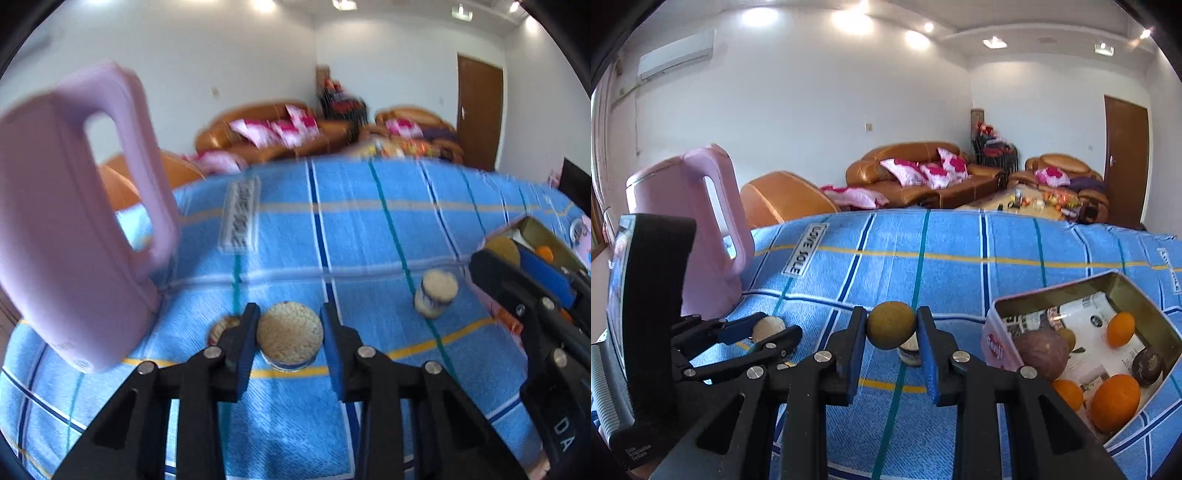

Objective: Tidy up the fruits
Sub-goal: 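Grasp a brown kiwi with the right tool while the left tool grasps a beige-lidded jar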

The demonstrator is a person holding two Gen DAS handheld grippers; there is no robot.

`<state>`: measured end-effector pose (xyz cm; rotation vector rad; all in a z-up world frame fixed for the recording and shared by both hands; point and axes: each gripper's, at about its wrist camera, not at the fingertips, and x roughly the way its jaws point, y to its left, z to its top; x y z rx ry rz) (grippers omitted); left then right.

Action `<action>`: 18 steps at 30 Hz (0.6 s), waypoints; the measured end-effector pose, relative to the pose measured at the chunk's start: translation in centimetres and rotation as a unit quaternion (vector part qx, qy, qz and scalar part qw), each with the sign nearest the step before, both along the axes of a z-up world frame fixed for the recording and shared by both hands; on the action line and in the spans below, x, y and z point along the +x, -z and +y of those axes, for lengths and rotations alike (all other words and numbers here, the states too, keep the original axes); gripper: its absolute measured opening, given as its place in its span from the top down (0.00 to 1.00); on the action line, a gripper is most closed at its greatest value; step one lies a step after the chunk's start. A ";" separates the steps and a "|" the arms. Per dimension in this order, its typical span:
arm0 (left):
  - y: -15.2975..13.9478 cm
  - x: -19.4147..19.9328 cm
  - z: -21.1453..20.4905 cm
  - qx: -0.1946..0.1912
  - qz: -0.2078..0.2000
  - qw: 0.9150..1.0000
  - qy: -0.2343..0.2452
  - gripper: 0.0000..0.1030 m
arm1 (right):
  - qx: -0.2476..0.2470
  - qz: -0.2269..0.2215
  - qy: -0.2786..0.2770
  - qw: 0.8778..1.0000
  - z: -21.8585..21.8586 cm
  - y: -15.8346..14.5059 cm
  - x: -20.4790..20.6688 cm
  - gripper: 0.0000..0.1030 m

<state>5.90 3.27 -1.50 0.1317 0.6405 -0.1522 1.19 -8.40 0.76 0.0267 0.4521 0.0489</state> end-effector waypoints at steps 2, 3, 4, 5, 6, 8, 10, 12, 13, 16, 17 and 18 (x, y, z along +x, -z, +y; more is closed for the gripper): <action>-0.8 -0.9 0.1 0.005 -0.044 0.999 -0.013 0.66 | -0.017 -0.034 0.009 0.999 0.1 -0.7 -0.8 0.71; -1.1 -1.1 0.1 0.008 -0.058 0.998 -0.018 0.66 | -0.021 -0.049 0.012 0.998 0.1 -1.1 -1.3 0.71; -1.4 -1.2 0.2 0.009 -0.067 0.997 -0.022 0.66 | -0.023 -0.055 0.012 0.998 0.0 -1.4 -1.3 0.71; -1.5 -1.3 0.3 0.007 -0.072 0.997 -0.025 0.66 | -0.028 -0.059 0.011 0.998 0.2 -1.4 -1.4 0.71; -1.4 -1.2 0.4 0.005 -0.072 0.997 -0.028 0.66 | -0.034 -0.058 0.009 0.998 0.4 -1.3 -1.4 0.71; -1.4 -1.0 0.5 -0.001 -0.063 0.998 -0.028 0.66 | -0.044 -0.049 0.003 0.998 0.8 -1.0 -1.1 0.71; -1.4 -0.7 0.8 -0.008 -0.059 0.998 -0.031 0.66 | -0.050 -0.042 -0.004 0.998 1.2 -0.9 -0.8 0.71; -1.4 -0.7 0.8 -0.011 -0.057 0.998 -0.032 0.66 | -0.051 -0.042 -0.003 0.998 1.4 -0.8 -0.8 0.71; -1.4 -0.6 0.9 -0.012 -0.056 0.998 -0.033 0.66 | -0.051 -0.041 -0.003 0.998 1.4 -0.8 -0.8 0.71; -1.4 -1.2 1.0 -0.014 -0.060 0.997 -0.035 0.66 | -0.048 -0.037 0.000 0.998 1.4 -0.7 -0.7 0.71; -1.4 -1.2 1.0 -0.015 -0.062 0.997 -0.037 0.66 | -0.047 -0.035 0.001 0.998 1.3 -0.7 -0.7 0.71; -1.4 -1.3 1.0 -0.015 -0.063 0.997 -0.038 0.66 | -0.046 -0.033 0.001 0.998 1.3 -0.7 -0.6 0.71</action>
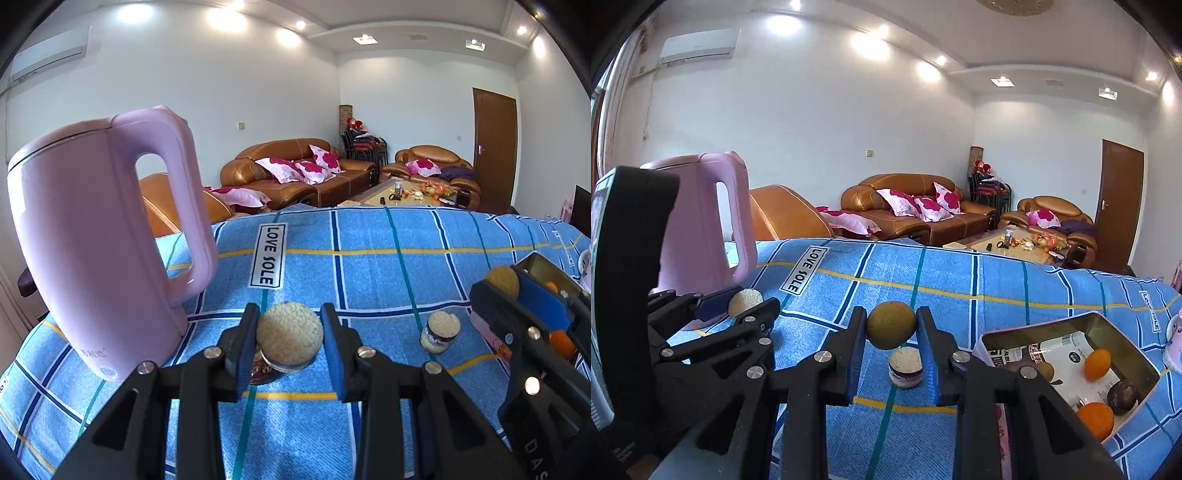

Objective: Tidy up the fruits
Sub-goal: 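Grasp a brown kiwi with the right tool while the left tool grasps a beige-lidded jar, then carry the jar and kiwi into the tin and open both tools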

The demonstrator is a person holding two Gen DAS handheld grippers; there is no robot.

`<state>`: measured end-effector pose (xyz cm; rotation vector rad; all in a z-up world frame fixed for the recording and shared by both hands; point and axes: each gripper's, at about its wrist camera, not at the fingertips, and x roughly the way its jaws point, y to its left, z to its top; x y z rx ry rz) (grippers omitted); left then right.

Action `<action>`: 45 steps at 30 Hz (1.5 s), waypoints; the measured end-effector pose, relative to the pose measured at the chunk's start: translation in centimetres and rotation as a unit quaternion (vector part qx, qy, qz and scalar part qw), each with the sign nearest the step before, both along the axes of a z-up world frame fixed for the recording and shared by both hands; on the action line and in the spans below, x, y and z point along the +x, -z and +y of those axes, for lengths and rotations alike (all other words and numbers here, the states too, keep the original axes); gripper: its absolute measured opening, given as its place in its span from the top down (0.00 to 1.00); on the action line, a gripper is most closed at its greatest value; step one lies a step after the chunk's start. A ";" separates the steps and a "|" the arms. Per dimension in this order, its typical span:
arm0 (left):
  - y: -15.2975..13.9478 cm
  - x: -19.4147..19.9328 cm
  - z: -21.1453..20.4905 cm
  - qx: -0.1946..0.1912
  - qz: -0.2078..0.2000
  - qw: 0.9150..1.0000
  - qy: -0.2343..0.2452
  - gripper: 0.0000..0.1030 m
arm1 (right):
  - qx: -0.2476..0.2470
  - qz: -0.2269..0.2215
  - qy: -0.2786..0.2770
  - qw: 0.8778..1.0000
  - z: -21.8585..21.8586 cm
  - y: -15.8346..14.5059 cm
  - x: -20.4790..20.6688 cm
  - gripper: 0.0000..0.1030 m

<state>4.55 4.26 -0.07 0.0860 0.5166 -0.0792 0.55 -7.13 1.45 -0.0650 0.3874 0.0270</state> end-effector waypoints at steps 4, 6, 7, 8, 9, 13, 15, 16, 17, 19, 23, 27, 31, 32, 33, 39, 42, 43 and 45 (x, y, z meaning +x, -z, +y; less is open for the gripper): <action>0.0 -0.8 0.1 -0.008 0.001 1.000 -0.003 0.66 | 0.002 0.006 -0.001 1.000 -0.1 0.0 0.1 0.71; 0.1 -1.3 0.1 -0.010 0.003 1.000 -0.005 0.66 | 0.002 0.007 -0.001 1.000 -0.3 0.1 0.1 0.71; 0.1 -1.5 0.0 -0.009 0.004 1.000 -0.006 0.66 | 0.002 0.008 -0.002 1.000 -0.4 0.1 0.0 0.71; 0.1 -1.7 -0.2 -0.008 0.005 1.000 -0.007 0.66 | 0.001 0.010 -0.003 1.000 -0.4 0.1 0.0 0.71; 0.1 -1.7 -0.3 -0.007 0.006 1.000 -0.007 0.66 | 0.002 0.012 -0.004 1.000 -0.6 0.2 -0.1 0.71; 0.2 -2.2 -0.9 -0.009 0.013 1.000 -0.003 0.66 | 0.001 0.019 -0.004 1.000 -1.3 0.3 -0.6 0.71; 0.2 -2.4 -1.2 -0.009 0.016 1.000 -0.002 0.66 | 0.001 0.022 -0.003 1.000 -1.7 0.4 -0.7 0.71; 0.3 -2.5 -1.4 -0.008 0.018 1.000 -0.002 0.66 | 0.000 0.024 -0.003 1.000 -1.9 0.4 -0.8 0.71; 0.3 -2.6 -1.5 -0.008 0.020 1.000 -0.002 0.66 | -0.001 0.026 -0.003 1.000 -2.1 0.5 -0.9 0.71; 0.3 -2.7 -1.8 -0.007 0.024 1.000 0.001 0.66 | -0.002 0.028 -0.001 1.000 -2.6 0.6 -1.2 0.71; 0.5 -3.3 -2.9 -0.006 0.027 1.000 0.008 0.66 | -0.003 0.031 0.002 1.000 -3.6 0.6 -1.7 0.71; 0.4 -3.8 -4.0 -0.003 0.027 1.000 0.014 0.66 | -0.006 0.032 0.008 0.999 -4.8 0.6 -2.1 0.71; 0.3 -4.3 -5.5 -0.002 0.024 0.999 0.022 0.66 | -0.004 0.035 0.017 0.999 -6.2 0.7 -2.3 0.71; 0.2 -4.4 -5.7 -0.002 0.023 0.999 0.023 0.66 | -0.003 0.036 0.018 0.999 -6.5 0.7 -2.3 0.71; 0.2 -4.4 -6.0 -0.002 0.023 0.999 0.025 0.66 | -0.002 0.037 0.020 0.999 -6.8 0.7 -2.3 0.71; 0.5 -4.3 -7.6 -0.017 0.037 0.999 0.035 0.66 | 0.001 0.038 0.028 0.999 -8.5 0.7 -2.5 0.71; 0.4 -4.4 -8.1 -0.021 0.037 0.998 0.037 0.66 | -0.005 0.035 0.030 0.999 -9.1 0.6 -2.8 0.71; 0.4 -4.5 -8.4 -0.021 0.035 0.998 0.038 0.66 | -0.008 0.034 0.030 0.999 -9.3 0.6 -2.9 0.71; 0.3 -4.7 -8.8 -0.021 0.032 0.998 0.041 0.66 | -0.015 0.032 0.034 0.999 -10.0 0.6 -3.0 0.71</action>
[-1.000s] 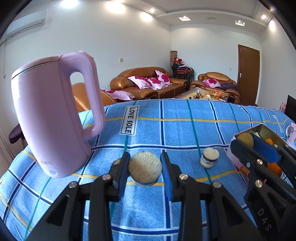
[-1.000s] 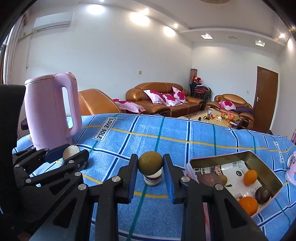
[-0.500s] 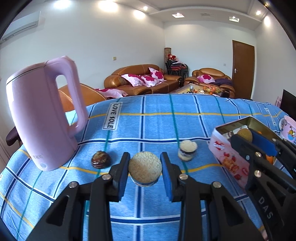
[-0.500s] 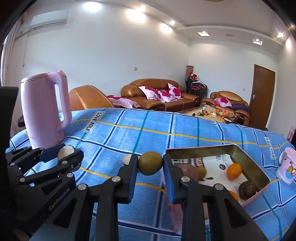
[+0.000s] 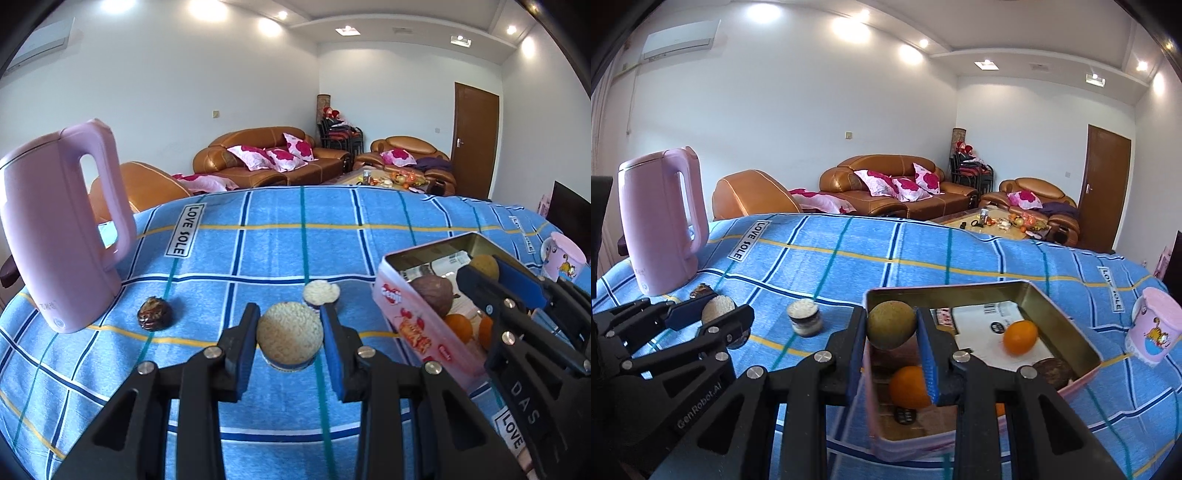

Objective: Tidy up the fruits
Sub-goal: 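Carry the jar and kiwi into the tin and open both tools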

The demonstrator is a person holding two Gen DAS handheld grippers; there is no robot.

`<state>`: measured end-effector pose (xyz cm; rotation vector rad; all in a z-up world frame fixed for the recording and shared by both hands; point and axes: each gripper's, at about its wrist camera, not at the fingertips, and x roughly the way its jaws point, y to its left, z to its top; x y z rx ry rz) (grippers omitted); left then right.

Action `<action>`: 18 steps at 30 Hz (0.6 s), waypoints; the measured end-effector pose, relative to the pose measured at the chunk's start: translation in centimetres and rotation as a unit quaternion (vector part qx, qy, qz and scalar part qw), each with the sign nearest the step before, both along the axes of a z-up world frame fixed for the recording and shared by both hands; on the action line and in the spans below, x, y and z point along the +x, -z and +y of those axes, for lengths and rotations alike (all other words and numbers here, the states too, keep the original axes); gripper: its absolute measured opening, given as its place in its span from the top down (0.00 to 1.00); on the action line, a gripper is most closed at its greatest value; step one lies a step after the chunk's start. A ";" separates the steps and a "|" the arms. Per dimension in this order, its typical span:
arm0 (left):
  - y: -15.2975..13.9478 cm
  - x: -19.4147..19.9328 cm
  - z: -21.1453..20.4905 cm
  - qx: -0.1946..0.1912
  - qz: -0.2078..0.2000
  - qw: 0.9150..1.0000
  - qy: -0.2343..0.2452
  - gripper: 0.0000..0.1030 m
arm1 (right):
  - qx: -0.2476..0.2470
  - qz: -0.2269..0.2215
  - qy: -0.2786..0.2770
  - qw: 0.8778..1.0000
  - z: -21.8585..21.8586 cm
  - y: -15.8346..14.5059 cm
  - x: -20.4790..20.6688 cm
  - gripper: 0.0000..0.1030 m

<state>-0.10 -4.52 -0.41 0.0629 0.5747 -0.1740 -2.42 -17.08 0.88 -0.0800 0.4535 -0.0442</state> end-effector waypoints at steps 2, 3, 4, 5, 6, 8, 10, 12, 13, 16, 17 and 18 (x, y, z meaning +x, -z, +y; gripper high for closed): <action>0.0 0.1 -0.5 -0.001 -0.001 1.000 0.004 0.66 | -0.007 -0.001 0.007 1.000 -0.7 0.0 0.0 0.71; -0.1 0.2 -0.8 0.000 0.001 1.000 0.006 0.66 | -0.011 -0.002 0.011 1.000 -1.1 0.0 0.1 0.71; -0.1 0.4 -1.1 -0.001 0.002 1.000 0.008 0.66 | -0.013 -0.002 0.014 1.000 -1.4 -0.1 0.2 0.71; -0.1 0.5 -1.5 -0.003 0.005 1.000 0.011 0.66 | -0.015 -0.003 0.020 1.000 -1.9 -0.1 0.3 0.71; -0.2 0.6 -1.8 -0.005 0.007 1.000 0.013 0.66 | -0.016 -0.004 0.025 1.000 -2.3 -0.1 0.4 0.71; -0.5 0.8 -2.6 -0.010 0.009 1.000 0.020 0.66 | -0.015 -0.003 0.035 0.999 -3.3 -0.1 0.6 0.71; -0.8 0.8 -3.7 -0.010 0.004 1.000 0.028 0.66 | -0.013 0.001 0.046 0.999 -4.4 -0.1 1.0 0.71; -1.1 0.8 -4.6 -0.006 -0.002 0.999 0.035 0.66 | -0.010 0.005 0.056 0.998 -5.4 -0.1 1.4 0.71; -1.2 0.9 -5.1 -0.005 -0.004 0.999 0.038 0.66 | -0.011 0.007 0.059 0.998 -5.8 0.0 1.6 0.71; -1.5 1.4 -6.6 -0.014 -0.005 0.999 0.048 0.66 | -0.020 0.006 0.072 0.997 -7.0 -0.1 2.0 0.71; -1.5 1.5 -7.1 -0.015 -0.005 0.999 0.051 0.66 | -0.022 0.005 0.074 0.997 -7.3 -0.1 2.0 0.71; -1.6 1.6 -7.5 -0.015 -0.006 0.998 0.053 0.66 | -0.025 0.005 0.077 0.997 -7.6 -0.1 2.2 0.71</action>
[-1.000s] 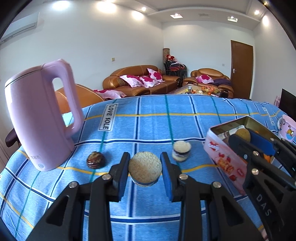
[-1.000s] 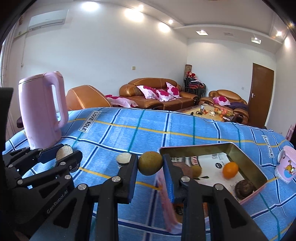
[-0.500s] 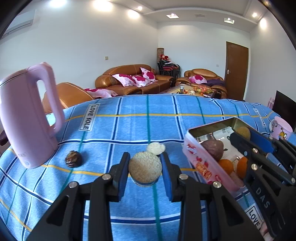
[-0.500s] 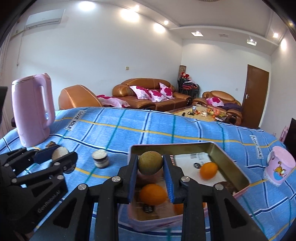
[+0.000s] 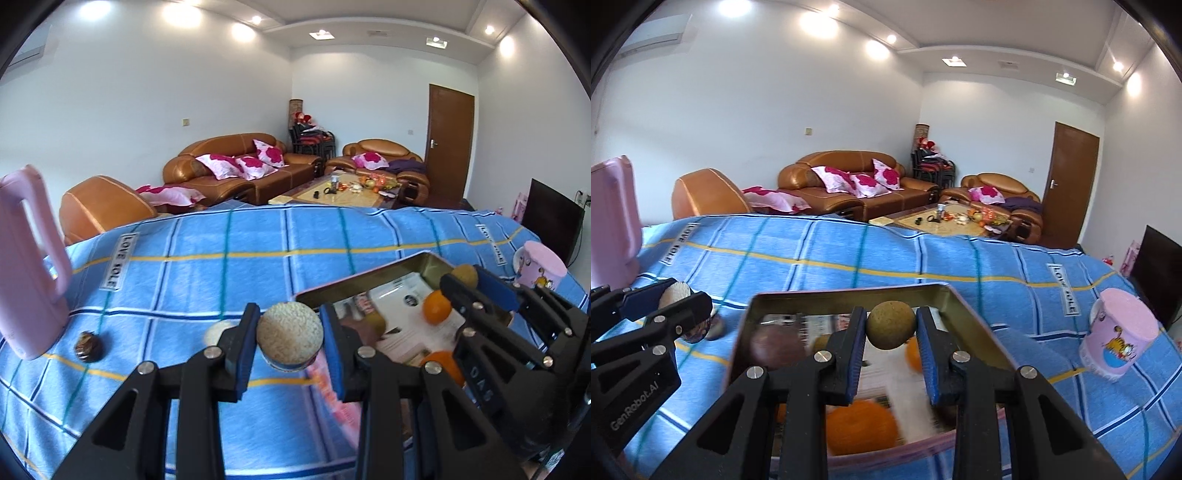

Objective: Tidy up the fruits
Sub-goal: 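Carry the jar and kiwi into the tin and open both tools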

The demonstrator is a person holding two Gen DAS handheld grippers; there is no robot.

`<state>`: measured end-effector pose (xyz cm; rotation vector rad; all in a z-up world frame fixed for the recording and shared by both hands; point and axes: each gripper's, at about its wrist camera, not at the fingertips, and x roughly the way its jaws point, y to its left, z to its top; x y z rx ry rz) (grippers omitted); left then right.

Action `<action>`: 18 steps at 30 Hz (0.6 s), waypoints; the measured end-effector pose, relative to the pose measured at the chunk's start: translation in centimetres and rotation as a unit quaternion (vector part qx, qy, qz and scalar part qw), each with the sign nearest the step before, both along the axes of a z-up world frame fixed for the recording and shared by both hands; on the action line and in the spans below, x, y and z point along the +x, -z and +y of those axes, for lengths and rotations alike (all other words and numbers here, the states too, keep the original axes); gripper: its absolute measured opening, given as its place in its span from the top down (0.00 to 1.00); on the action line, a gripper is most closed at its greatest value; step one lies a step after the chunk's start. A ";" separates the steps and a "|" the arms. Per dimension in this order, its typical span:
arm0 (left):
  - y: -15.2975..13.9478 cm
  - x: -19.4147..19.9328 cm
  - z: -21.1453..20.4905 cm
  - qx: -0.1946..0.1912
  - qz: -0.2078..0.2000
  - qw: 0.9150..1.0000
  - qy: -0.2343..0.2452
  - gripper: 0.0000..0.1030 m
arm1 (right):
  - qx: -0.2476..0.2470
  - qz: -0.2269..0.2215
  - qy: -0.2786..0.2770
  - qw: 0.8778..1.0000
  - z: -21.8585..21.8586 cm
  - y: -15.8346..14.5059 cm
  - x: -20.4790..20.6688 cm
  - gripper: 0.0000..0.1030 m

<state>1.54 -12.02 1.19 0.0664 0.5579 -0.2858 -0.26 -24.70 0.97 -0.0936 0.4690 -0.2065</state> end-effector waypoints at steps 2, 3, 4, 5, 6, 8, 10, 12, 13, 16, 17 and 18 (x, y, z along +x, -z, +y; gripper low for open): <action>0.0 0.4 -1.0 0.000 0.000 1.000 0.005 0.66 | -0.001 0.002 0.005 1.000 -0.7 0.0 0.2 0.71; 0.0 0.5 -1.4 -0.001 0.001 1.000 0.007 0.66 | -0.001 0.002 0.008 1.000 -1.1 -0.1 0.2 0.71; 0.1 0.8 -1.9 -0.001 0.003 1.000 0.009 0.66 | -0.001 0.002 0.012 1.000 -1.5 -0.1 0.3 0.71; 0.2 1.0 -2.2 -0.002 0.004 1.000 0.009 0.66 | -0.001 0.002 0.014 1.000 -1.8 -0.1 0.4 0.71; 0.2 1.2 -2.6 -0.003 0.006 1.000 0.011 0.66 | -0.001 0.003 0.016 1.000 -2.1 -0.1 0.5 0.71; 0.4 1.6 -3.2 -0.005 0.009 1.000 0.013 0.66 | 0.002 0.007 0.021 1.000 -2.8 -0.1 0.8 0.71; 0.6 1.9 -3.6 -0.007 0.011 1.000 0.014 0.66 | 0.005 0.009 0.025 1.000 -3.3 -0.1 1.0 0.71; 0.7 2.1 -4.1 -0.007 0.010 1.000 0.012 0.66 | 0.003 0.012 0.029 1.000 -3.6 0.0 1.4 0.71; 0.8 2.3 -4.3 -0.008 0.011 1.000 0.012 0.66 | 0.001 0.013 0.032 0.999 -3.8 0.0 1.6 0.71; 0.8 2.4 -4.9 -0.010 0.009 1.000 0.013 0.66 | 0.002 0.016 0.036 0.999 -4.4 0.1 2.1 0.71; 0.8 2.3 -5.3 -0.004 0.002 1.000 0.015 0.66 | 0.006 0.019 0.036 0.999 -4.6 0.1 2.3 0.71; 0.9 2.2 -5.6 0.004 -0.005 1.000 0.017 0.66 | 0.009 0.022 0.034 0.999 -4.7 0.2 2.5 0.71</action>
